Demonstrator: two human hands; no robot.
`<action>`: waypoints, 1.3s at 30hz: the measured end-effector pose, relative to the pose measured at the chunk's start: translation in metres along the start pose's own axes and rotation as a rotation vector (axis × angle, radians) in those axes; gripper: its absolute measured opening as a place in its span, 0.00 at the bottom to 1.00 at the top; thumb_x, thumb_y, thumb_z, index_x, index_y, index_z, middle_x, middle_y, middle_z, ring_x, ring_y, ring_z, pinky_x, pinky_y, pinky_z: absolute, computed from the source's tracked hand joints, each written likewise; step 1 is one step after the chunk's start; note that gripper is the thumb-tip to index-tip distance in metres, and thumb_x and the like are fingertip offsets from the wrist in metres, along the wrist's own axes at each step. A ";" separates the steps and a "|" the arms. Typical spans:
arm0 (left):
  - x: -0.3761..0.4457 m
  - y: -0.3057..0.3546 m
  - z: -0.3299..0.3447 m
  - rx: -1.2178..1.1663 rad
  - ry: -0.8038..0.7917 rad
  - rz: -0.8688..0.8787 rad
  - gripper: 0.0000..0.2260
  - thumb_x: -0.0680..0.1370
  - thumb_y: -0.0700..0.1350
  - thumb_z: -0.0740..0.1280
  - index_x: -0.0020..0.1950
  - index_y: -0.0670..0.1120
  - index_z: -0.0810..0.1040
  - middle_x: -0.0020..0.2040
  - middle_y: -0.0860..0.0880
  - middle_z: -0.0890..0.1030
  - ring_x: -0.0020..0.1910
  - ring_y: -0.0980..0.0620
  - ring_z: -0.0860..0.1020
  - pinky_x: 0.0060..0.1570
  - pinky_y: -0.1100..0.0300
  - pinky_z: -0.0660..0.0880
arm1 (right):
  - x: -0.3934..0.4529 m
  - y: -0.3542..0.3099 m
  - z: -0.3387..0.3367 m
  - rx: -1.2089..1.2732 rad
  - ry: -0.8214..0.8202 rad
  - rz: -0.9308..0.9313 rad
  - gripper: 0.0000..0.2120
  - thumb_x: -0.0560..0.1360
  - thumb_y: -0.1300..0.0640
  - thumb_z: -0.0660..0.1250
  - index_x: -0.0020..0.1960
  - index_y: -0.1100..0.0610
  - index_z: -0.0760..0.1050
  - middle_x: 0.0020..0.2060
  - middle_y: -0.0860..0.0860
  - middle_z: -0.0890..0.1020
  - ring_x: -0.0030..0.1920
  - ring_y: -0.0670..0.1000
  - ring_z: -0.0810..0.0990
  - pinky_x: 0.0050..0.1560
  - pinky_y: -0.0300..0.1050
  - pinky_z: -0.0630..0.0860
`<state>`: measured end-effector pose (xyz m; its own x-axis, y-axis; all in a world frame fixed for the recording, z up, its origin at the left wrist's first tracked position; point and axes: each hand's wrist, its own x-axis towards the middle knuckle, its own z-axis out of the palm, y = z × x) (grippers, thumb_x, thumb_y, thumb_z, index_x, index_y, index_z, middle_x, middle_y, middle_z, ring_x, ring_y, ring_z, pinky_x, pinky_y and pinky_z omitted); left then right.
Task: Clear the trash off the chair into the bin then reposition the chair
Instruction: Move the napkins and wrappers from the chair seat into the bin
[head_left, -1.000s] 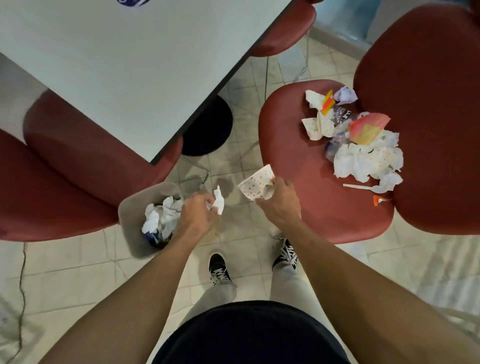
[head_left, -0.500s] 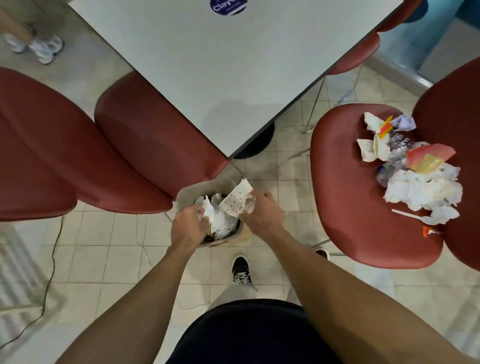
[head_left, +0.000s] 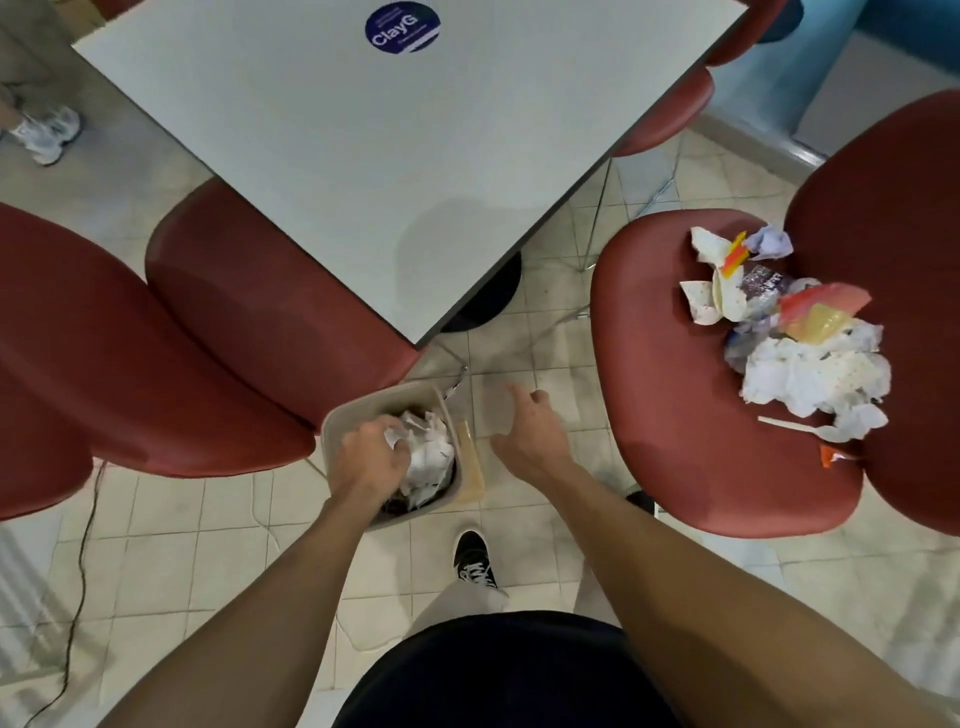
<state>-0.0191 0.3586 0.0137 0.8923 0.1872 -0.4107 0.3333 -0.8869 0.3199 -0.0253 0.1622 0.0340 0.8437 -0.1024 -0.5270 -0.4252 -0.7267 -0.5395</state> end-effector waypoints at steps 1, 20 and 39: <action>0.002 0.010 0.003 0.005 -0.003 0.025 0.12 0.75 0.49 0.66 0.58 0.55 0.79 0.53 0.47 0.82 0.51 0.44 0.79 0.51 0.52 0.76 | 0.003 0.008 -0.007 0.006 0.011 0.010 0.34 0.73 0.60 0.68 0.75 0.52 0.57 0.66 0.57 0.66 0.59 0.58 0.75 0.59 0.53 0.76; -0.007 0.332 0.144 0.019 -0.201 0.432 0.13 0.76 0.49 0.67 0.60 0.56 0.77 0.60 0.53 0.77 0.60 0.49 0.75 0.59 0.55 0.71 | 0.033 0.261 -0.197 0.166 0.201 0.309 0.31 0.73 0.58 0.66 0.73 0.52 0.59 0.66 0.58 0.65 0.57 0.60 0.77 0.56 0.52 0.76; 0.020 0.492 0.319 0.074 -0.456 0.603 0.34 0.70 0.47 0.72 0.73 0.53 0.59 0.58 0.43 0.73 0.57 0.41 0.75 0.52 0.48 0.75 | 0.114 0.442 -0.233 0.363 0.303 0.494 0.31 0.73 0.52 0.71 0.72 0.51 0.63 0.63 0.56 0.70 0.61 0.58 0.74 0.60 0.52 0.73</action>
<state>0.0656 -0.2083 -0.1092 0.6941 -0.5178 -0.5001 -0.2084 -0.8095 0.5489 -0.0405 -0.3290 -0.1117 0.5544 -0.5878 -0.5892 -0.8223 -0.2776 -0.4968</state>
